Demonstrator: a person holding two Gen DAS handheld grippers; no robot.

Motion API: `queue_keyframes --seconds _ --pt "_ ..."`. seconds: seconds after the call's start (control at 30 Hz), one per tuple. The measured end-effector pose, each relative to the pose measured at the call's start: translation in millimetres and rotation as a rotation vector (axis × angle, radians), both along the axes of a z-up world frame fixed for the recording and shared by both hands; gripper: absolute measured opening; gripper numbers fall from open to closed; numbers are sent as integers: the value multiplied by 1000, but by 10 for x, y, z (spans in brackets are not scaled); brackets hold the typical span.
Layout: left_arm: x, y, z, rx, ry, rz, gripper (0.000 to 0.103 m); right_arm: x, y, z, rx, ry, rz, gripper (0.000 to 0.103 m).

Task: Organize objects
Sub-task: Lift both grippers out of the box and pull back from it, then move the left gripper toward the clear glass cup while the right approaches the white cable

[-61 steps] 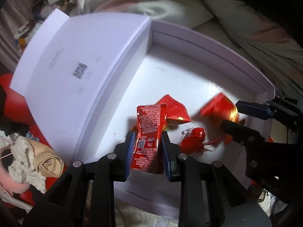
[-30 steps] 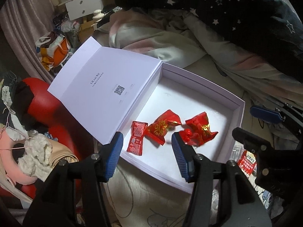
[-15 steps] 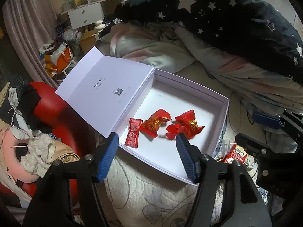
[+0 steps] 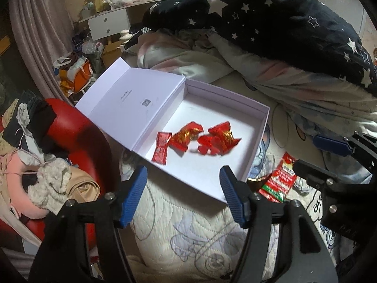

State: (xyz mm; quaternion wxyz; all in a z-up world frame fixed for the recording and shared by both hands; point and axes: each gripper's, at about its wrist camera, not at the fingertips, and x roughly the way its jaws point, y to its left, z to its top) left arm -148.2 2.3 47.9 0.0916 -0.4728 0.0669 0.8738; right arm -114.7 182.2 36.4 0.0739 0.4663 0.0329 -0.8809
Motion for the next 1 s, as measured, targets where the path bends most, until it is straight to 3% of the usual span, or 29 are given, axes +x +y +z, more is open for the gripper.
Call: queue_keyframes --seconds 0.5,0.8,1.0 --pt "543 137 -197 4 -20 20 63 470 101 -225 -8 -30 22 53" --pt "742 246 -361 63 -55 55 63 697 230 -411 -14 -54 32 53" --pt "843 339 -452 60 -67 64 63 826 359 -583 -21 -82 20 53"
